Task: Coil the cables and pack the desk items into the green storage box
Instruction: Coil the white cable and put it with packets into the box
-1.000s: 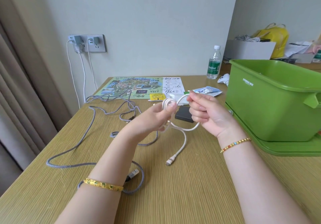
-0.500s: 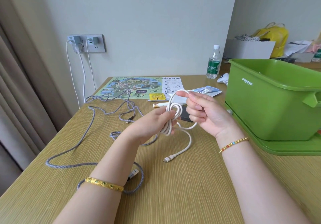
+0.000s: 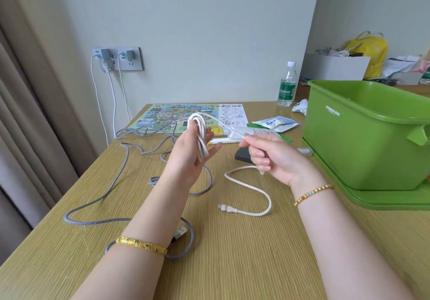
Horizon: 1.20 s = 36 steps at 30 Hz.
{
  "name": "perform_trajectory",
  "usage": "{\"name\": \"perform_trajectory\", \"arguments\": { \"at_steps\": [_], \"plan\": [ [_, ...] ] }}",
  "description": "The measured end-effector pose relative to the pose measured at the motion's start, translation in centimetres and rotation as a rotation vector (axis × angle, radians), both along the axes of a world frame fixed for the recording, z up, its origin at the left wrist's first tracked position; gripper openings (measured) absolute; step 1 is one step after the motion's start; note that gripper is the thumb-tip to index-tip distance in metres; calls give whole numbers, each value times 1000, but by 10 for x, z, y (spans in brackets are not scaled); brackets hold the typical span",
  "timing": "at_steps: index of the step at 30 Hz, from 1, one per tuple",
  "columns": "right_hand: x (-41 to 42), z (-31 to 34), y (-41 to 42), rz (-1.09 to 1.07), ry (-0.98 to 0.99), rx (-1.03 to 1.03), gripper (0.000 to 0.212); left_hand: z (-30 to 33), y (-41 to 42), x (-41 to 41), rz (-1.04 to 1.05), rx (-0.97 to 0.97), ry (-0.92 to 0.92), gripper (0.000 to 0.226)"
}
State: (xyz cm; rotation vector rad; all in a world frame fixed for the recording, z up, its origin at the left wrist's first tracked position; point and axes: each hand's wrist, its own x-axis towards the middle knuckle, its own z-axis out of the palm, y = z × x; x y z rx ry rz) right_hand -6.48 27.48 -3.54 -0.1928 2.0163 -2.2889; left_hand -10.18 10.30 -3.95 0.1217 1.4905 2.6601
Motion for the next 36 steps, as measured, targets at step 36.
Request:
{"name": "perform_trajectory", "arguments": {
  "at_steps": [36],
  "plan": [
    [3, 5, 0, 12, 137, -61, 28, -16, -5, -12, 148, -489, 84, 34]
  ]
}}
